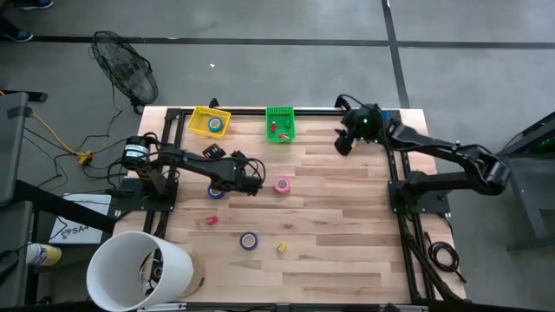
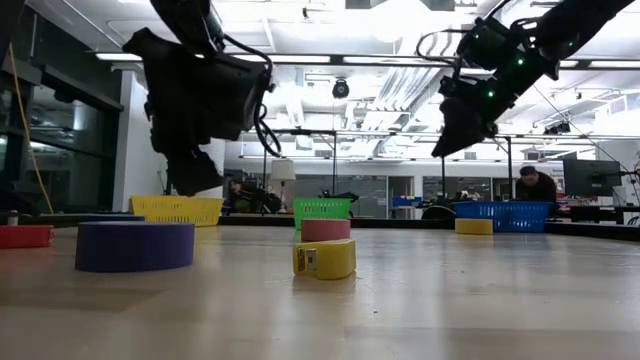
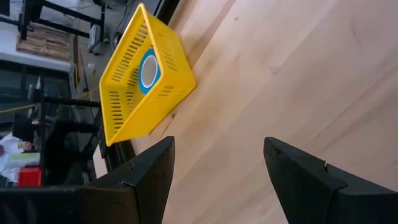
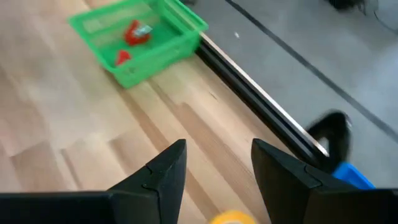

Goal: Pick and place Stapler, Stapler remover, tape
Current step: Put the blue tape into the yellow basket

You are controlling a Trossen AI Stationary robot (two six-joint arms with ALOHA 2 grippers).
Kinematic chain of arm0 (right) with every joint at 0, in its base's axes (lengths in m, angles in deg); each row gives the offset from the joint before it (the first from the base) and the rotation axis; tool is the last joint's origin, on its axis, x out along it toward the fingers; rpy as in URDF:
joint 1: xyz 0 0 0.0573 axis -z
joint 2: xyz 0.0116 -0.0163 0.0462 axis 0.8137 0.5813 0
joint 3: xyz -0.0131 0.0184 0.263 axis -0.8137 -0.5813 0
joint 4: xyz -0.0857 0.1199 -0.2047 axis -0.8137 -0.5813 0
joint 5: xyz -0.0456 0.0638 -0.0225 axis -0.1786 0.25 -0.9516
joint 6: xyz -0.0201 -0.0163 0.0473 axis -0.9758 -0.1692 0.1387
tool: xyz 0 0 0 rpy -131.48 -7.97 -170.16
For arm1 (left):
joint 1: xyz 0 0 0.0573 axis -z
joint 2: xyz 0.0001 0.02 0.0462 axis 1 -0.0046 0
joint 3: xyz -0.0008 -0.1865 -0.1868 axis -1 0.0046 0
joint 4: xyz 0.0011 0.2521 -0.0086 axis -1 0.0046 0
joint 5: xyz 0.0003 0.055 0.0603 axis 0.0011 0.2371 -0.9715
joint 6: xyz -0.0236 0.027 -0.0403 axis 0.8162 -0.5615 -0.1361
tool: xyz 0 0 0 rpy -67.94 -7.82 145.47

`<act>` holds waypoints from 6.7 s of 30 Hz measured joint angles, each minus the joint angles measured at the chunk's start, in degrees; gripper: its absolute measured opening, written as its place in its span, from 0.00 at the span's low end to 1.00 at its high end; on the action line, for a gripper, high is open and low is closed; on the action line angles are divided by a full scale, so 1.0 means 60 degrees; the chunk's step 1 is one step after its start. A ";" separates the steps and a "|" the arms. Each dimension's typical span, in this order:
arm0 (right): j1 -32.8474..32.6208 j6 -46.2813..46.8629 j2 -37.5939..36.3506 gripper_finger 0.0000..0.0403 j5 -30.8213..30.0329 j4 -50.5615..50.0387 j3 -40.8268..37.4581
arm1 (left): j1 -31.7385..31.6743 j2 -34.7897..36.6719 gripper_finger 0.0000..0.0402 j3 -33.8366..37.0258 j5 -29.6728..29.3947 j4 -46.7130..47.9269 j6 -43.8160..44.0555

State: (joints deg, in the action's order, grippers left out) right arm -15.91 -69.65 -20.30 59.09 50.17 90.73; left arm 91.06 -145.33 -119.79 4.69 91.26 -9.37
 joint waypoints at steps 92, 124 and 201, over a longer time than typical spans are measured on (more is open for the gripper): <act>0.1970 0.0525 -0.0415 0.39 0.7475 0.0706 0.2564 | 0.0901 0.7763 0.60 0.3022 0.7017 0.0702 0.7180; 0.1970 0.0099 -0.0415 0.38 0.7459 0.0464 0.2564 | 0.0901 0.5593 0.60 0.3177 0.7224 -0.0440 0.9428; 0.1970 0.0191 -0.0412 0.38 0.6111 0.0123 0.2564 | -0.6316 0.3549 0.08 0.0017 0.3629 -0.3488 0.3971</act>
State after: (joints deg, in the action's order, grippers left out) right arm -4.09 -68.50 -22.77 95.76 50.90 106.11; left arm 53.16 -124.04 -119.69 26.46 70.34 14.46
